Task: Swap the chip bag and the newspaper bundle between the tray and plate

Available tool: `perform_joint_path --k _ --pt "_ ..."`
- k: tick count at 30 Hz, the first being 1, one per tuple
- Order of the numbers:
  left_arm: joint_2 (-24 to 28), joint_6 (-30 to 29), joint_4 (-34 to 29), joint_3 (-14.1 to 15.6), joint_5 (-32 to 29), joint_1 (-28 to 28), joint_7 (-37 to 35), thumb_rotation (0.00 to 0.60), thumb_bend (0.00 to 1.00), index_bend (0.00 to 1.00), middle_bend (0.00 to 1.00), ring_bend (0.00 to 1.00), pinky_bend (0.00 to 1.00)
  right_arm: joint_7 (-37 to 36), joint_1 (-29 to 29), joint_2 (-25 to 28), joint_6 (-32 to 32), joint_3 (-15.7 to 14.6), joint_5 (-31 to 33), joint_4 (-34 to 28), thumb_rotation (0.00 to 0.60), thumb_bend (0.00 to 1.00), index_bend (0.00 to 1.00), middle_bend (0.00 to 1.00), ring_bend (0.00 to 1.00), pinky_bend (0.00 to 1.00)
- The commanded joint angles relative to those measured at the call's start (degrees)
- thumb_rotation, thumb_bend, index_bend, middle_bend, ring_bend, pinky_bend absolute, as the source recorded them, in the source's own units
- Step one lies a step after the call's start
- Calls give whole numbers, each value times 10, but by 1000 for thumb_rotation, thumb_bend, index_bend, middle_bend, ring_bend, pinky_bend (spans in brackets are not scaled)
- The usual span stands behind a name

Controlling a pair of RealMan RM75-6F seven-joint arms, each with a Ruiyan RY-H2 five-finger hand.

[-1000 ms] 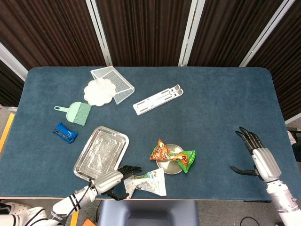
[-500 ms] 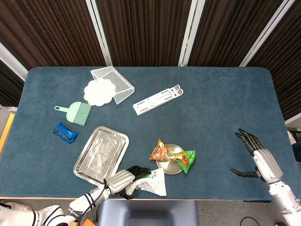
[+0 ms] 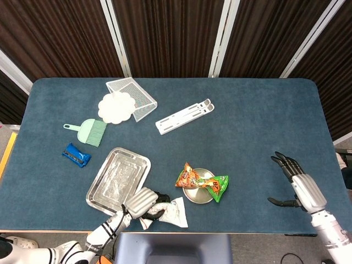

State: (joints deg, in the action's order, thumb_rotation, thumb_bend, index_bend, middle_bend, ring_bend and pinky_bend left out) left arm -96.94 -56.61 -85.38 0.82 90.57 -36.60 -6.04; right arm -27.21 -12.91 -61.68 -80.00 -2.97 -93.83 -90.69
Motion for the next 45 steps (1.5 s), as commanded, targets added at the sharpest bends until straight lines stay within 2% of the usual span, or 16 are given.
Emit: perform_joint_path --k 1,5,8,11,16,21,23,26,28,30,33,36,39,45 --pt "5 -13 -4 -6 10 -2 -15 600 615 523 730 593 809 7 0 -1 5 1 3 -2 600 40 0 0 0 0" --pt "26 -37 -9 -22 21 -7 -16 600 612 521 729 593 809 13 -1 -3 12 1 4 -5 600 40 0 0 0 0" --pt "40 -57 17 -38 24 -8 -1 600 606 521 725 592 809 14 -2 -2 15 0 1 -7 600 39 0 0 0 0" --pt "56 -53 62 -46 6 -9 -18 600 596 517 718 587 806 17 0 -3 13 0 -1 -8 600 40 0 0 0 0" --pt "72 -56 134 -40 -11 3 -55 600 582 507 705 579 796 17 -1 -3 17 -4 -8 -11 600 40 0 0 0 0" --pt "69 -72 187 -31 -3 11 -70 600 564 491 684 564 781 41 -4 -12 30 -8 -12 -13 600 40 0 0 0 0" --pt "73 -65 195 -26 -7 13 -74 600 529 438 615 502 733 52 -6 -15 38 -9 -11 -15 600 40 0 0 0 0" --pt "74 -61 202 -22 -14 17 -62 600 483 303 391 314 583 63 -7 -19 45 -11 -10 -18 600 40 0 0 0 0" --pt "79 -54 194 -21 -21 19 -52 600 466 174 225 172 458 64 -8 -20 48 -11 -10 -21 600 40 0 0 0 0" --pt "87 -44 179 -22 -32 19 -41 600 450 38 64 35 266 67 -8 -20 50 -12 -10 -21 600 40 0 0 0 0" --pt "99 -40 159 -28 -48 22 -17 600 425 0 0 0 99 69 -9 -21 53 -14 -12 -22 600 40 0 0 0 0" --pt "124 -23 120 -26 -67 27 0 600 412 0 0 0 41 72 -9 -21 54 -15 -13 -23 600 40 0 0 0 0" --pt "152 -15 66 -20 -76 33 8 600 407 0 0 0 33 77 -8 -23 51 -14 -13 -23 600 40 0 0 0 0" --pt "209 -56 -31 3 -53 60 57 600 407 0 0 0 24 78 -7 -19 47 -19 -24 -25 600 39 0 0 0 0"
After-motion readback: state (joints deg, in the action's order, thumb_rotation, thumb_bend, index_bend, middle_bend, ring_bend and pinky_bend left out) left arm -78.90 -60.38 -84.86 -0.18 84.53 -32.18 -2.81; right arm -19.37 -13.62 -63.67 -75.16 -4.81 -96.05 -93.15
